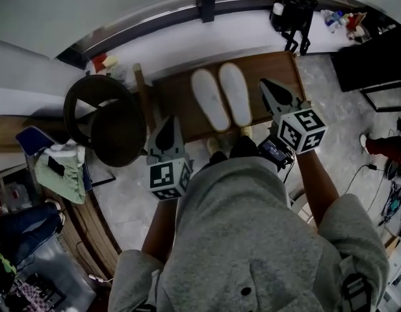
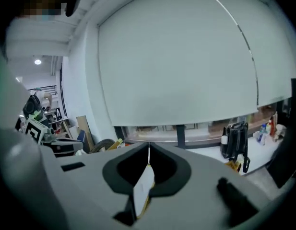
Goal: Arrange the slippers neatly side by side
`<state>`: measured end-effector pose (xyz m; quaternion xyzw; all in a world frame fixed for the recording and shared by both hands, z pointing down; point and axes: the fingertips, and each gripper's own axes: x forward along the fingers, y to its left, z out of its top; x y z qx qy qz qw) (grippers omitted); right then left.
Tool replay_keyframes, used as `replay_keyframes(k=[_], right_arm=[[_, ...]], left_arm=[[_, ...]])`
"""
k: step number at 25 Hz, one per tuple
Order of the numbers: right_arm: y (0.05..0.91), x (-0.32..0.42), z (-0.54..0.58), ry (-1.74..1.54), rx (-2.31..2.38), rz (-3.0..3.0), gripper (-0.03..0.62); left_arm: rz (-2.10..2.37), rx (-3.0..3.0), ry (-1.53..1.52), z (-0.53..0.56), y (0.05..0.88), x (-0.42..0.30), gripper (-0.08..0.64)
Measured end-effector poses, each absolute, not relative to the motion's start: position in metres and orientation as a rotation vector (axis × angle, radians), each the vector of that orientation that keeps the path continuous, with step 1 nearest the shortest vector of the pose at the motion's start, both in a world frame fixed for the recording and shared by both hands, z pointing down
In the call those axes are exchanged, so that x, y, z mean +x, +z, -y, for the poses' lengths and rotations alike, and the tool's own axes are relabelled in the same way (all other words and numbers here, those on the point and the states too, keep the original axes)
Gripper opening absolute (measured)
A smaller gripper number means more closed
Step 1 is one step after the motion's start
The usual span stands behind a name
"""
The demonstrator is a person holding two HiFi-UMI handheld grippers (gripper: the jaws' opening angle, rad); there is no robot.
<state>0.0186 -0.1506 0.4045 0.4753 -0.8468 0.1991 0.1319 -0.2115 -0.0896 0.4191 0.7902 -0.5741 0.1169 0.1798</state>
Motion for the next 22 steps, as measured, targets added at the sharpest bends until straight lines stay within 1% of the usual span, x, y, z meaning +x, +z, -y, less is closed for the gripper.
replay_keyframes(k=[10,22], right_arm=[[0.379,0.049,0.134,0.485,1.526,2.446,0.031],[0.381,0.05,0.138,0.487,1.505,2.444,0.031]], left_arm=[[1.603,2.245,0.304,0.091,0.413,-0.205,0.015],[1.59,2.248,0.3,0.1,0.411,-0.198,0.015]])
